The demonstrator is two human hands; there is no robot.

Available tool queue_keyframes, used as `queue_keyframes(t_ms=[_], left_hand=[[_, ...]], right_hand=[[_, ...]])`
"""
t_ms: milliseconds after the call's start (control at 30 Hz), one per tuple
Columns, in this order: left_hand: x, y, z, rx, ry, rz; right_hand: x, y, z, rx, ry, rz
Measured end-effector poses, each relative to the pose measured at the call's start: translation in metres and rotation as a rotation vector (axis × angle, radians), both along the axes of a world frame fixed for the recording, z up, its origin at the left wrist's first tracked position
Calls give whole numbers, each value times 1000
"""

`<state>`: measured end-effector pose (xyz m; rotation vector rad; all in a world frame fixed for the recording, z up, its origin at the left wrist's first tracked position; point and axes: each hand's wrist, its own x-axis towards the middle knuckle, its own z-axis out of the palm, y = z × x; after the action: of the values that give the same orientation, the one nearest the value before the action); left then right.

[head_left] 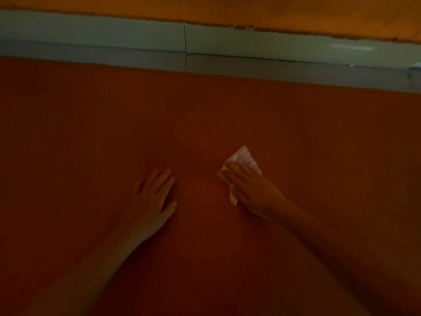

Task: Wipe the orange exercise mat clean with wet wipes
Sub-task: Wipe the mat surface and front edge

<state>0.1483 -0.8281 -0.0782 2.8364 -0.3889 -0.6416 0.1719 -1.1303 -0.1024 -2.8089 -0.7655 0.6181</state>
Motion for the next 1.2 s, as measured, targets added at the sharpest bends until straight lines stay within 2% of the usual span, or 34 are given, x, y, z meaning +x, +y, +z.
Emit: queue_keyframes(t_ms=[133,233,300,367,433,500,567,633,767,900,1000,1100,1200], left_hand=[[17,-2,-8,54,33,6],[17,-2,-10,53,-10,0],[20,-3,-10,26,-18,25],[26,-5,-10,11,-33,16],[37,-8,-9,17,-22,-24],[49,-9,-8,20,-4,-38],[56,-10,-8,28,33,-30],[56,-11,-10,15,29,-19],[68,-16,-7,51,26,-63],[92,-26,-2,138,129,-188],[93,-30,0,194,156,-199],[93,-32,1,208,158,-198],[94,-33,-2,216,166,-192]], right_hand=[[43,-35,-1,-58,-41,-308],[71,-14,-1,-125,-41,-480],[79,9,-7,-104,-50,-401],[71,24,-13,-66,-57,-201],[67,16,-9,-31,-63,-44],[76,-4,-10,-24,-54,18],[97,-23,-10,-25,-79,-43],[127,-35,-10,-49,-73,-220],[176,-5,3,-50,-48,-452],[178,28,0,5,-71,-247],[192,-4,-8,-4,-86,-133],[220,-56,-13,-79,-127,-332],[244,-73,-20,-91,-71,-564]])
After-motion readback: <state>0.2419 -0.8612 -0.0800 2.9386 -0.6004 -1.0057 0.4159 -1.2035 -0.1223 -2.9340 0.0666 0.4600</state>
